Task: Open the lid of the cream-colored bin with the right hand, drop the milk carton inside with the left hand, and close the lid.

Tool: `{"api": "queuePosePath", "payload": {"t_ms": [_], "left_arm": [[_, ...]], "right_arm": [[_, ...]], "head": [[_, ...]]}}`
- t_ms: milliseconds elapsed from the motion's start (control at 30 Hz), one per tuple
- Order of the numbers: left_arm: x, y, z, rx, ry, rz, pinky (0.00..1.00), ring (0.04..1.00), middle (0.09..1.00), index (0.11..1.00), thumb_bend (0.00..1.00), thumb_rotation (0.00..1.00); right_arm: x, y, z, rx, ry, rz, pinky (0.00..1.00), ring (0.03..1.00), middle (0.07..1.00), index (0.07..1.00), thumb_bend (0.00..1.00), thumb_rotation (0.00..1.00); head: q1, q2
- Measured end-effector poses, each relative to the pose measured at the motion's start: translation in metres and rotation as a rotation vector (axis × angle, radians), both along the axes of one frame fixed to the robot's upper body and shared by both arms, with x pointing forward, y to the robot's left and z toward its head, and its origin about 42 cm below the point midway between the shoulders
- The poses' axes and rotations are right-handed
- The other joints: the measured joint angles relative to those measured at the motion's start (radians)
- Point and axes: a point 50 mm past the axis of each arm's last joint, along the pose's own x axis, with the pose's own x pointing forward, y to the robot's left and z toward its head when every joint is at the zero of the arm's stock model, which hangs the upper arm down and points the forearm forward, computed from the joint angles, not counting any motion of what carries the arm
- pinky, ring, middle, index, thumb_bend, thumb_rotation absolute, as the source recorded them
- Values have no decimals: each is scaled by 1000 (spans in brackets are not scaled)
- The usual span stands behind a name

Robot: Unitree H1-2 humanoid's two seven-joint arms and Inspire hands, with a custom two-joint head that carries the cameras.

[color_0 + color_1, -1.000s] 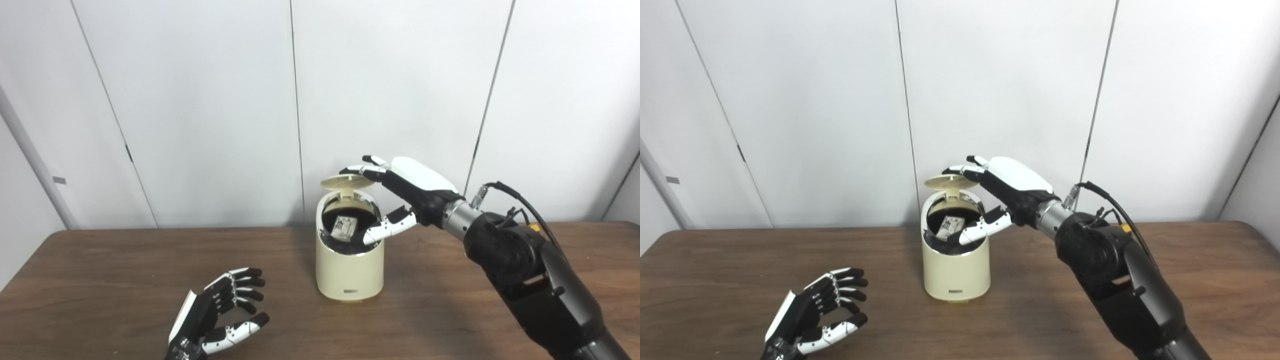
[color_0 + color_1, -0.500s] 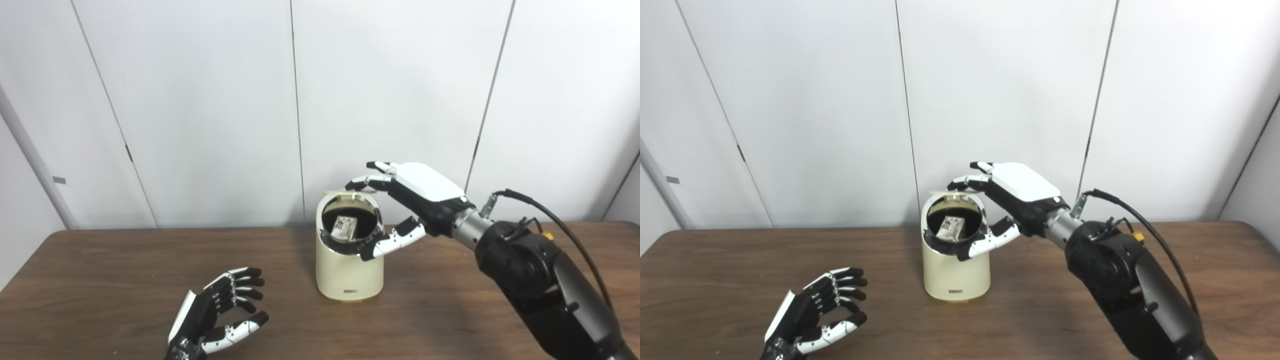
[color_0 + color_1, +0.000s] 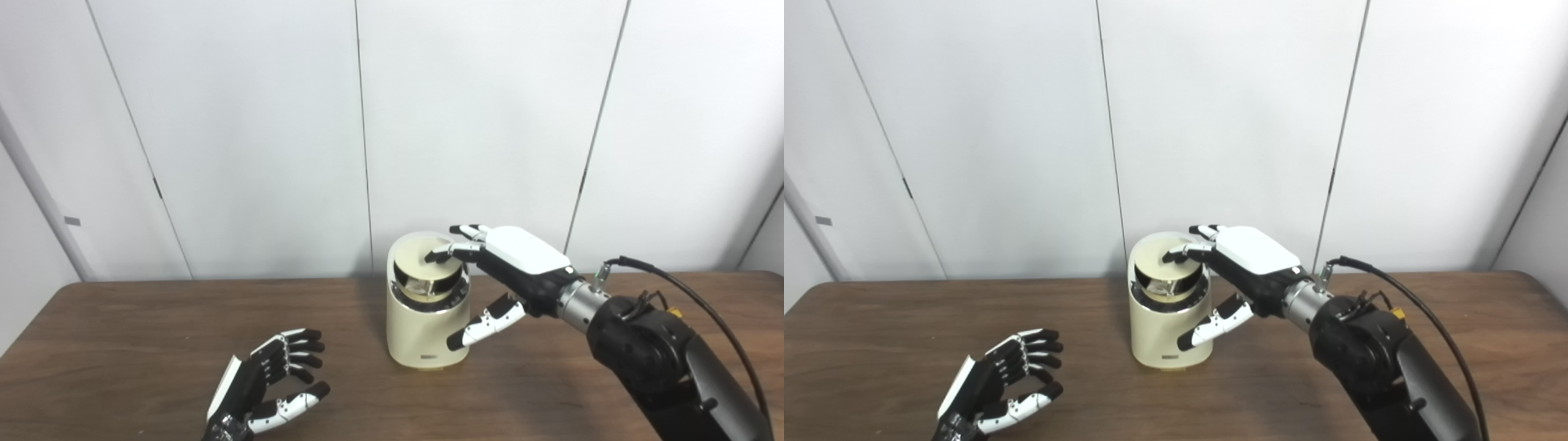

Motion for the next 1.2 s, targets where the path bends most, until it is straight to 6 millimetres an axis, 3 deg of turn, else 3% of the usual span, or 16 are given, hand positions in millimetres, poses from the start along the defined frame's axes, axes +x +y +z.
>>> {"api": "queuePosePath", "payload": {"t_ms": [300,1200], "left_arm": [[0,0,0,3,0,1,534,638,703,757,656,156],[0,0,0,1,-1,5,535,639,701,757,670,168]], "right_arm": [[-4,-1,-13,-3,35,9,1000,974,798,825,773,482],[-10,6,-13,-31,51,42,1000,989,812,833,772,446]], "head": [[3,11],[8,28]]}}
